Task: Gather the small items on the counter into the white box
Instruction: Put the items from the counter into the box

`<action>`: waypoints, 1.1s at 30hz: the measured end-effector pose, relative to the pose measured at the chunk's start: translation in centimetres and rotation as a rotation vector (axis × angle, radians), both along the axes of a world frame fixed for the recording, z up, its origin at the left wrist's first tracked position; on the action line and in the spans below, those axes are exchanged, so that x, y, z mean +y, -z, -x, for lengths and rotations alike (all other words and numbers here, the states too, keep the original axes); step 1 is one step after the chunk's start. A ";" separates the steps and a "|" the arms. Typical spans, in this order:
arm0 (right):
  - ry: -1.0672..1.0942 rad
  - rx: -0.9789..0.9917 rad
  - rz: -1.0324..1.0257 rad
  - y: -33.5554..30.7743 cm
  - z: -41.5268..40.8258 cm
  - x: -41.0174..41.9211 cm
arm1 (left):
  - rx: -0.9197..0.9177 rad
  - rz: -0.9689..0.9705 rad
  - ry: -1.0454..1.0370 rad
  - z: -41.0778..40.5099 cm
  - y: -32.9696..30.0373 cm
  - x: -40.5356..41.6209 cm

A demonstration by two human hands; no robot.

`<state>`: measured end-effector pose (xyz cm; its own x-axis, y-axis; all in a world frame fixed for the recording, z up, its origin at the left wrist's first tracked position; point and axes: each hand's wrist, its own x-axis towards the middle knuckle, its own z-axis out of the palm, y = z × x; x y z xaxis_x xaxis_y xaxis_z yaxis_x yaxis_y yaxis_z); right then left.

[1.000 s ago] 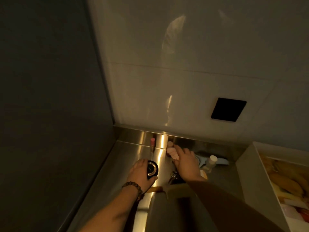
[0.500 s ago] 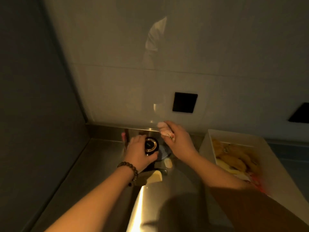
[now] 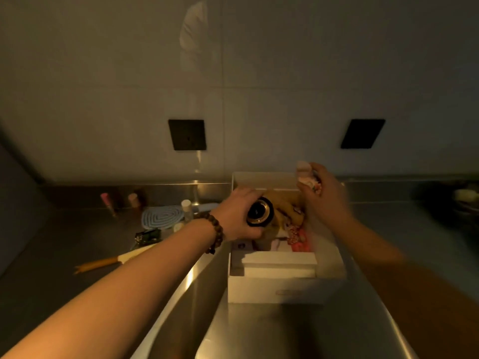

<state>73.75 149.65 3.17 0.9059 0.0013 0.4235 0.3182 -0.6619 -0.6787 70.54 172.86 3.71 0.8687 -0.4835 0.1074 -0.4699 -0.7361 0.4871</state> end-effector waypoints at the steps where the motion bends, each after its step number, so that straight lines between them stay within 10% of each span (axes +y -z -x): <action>1: -0.008 0.012 -0.003 0.4 0.2 -0.7 | 0.025 -0.064 0.061 -0.1 0.4 -1.0; 11: -0.143 0.051 -0.008 2.0 0.5 -1.6 | 0.108 -0.510 0.248 -1.3 5.6 -6.0; 33: -0.181 0.077 -0.099 2.1 0.8 -1.8 | 0.001 -0.147 0.107 -1.9 2.7 -5.3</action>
